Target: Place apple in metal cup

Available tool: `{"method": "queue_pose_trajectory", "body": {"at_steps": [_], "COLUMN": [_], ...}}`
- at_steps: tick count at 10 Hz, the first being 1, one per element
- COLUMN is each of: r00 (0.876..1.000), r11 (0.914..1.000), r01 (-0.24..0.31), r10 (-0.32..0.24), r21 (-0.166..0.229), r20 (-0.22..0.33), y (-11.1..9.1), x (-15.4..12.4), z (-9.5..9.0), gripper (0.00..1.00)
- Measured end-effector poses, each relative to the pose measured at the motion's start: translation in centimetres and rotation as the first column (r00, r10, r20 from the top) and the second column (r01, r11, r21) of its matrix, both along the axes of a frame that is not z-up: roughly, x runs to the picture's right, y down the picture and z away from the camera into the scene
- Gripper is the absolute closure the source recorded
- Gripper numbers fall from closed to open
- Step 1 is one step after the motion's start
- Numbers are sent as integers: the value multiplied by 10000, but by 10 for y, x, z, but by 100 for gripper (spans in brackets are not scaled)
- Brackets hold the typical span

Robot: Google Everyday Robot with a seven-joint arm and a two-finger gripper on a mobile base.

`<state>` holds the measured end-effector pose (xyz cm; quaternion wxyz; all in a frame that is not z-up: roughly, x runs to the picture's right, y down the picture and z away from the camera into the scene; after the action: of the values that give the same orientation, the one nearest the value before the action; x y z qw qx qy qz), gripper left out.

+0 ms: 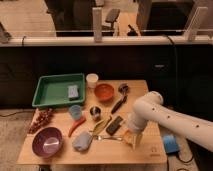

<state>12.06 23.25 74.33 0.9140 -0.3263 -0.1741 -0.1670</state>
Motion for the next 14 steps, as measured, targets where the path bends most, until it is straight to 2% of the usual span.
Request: {"method": "queue_pose_trajectory", "body": {"at_steps": [5, 7, 12, 14], "r00": [9997, 9997, 9995, 9995], "r11": [9999, 9999, 9997, 9997], "r01": [-152, -156, -259, -253], "r10": [152, 156, 259, 253], "r21": [-1, 15, 4, 8], "r20": [-185, -210, -206, -203], "y": [16, 18, 21, 20], "x": [19, 21, 28, 28], "z": [14, 20, 30, 29], "gripper": [22, 38, 91, 100]}}
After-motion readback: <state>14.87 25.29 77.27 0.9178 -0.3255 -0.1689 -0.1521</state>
